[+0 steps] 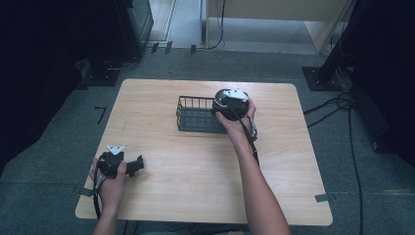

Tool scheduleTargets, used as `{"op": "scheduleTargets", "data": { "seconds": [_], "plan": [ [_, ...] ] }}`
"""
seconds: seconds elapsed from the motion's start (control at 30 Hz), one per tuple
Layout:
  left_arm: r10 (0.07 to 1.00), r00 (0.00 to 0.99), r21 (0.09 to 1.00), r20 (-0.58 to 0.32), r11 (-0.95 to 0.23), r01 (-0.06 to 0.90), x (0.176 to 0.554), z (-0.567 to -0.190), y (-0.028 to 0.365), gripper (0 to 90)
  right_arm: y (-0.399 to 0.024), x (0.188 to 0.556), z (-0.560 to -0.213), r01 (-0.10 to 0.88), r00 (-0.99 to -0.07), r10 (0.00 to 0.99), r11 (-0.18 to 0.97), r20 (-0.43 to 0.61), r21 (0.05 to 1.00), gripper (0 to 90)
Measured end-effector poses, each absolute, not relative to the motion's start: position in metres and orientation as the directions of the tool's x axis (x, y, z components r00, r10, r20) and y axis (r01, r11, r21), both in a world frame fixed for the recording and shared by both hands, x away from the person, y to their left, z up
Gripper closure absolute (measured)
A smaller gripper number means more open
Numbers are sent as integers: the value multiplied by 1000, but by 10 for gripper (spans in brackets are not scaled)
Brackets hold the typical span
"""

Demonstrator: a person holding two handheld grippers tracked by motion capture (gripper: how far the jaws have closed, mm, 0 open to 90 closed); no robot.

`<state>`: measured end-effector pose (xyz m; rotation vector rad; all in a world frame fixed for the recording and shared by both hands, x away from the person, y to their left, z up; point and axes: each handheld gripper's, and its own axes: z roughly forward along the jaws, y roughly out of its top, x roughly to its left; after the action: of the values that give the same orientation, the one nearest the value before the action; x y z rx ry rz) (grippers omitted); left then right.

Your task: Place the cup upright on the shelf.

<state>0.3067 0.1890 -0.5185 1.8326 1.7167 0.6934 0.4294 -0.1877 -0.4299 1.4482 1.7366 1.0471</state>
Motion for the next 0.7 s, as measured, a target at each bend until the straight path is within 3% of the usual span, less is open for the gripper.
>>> {"op": "scheduleTargets", "data": {
  "seconds": [0.7],
  "plan": [
    [998,61,686,11,-52,726,307,-519,189,0,-185,436,-445,586,-224,974,99,43,804,166]
  ]
}}
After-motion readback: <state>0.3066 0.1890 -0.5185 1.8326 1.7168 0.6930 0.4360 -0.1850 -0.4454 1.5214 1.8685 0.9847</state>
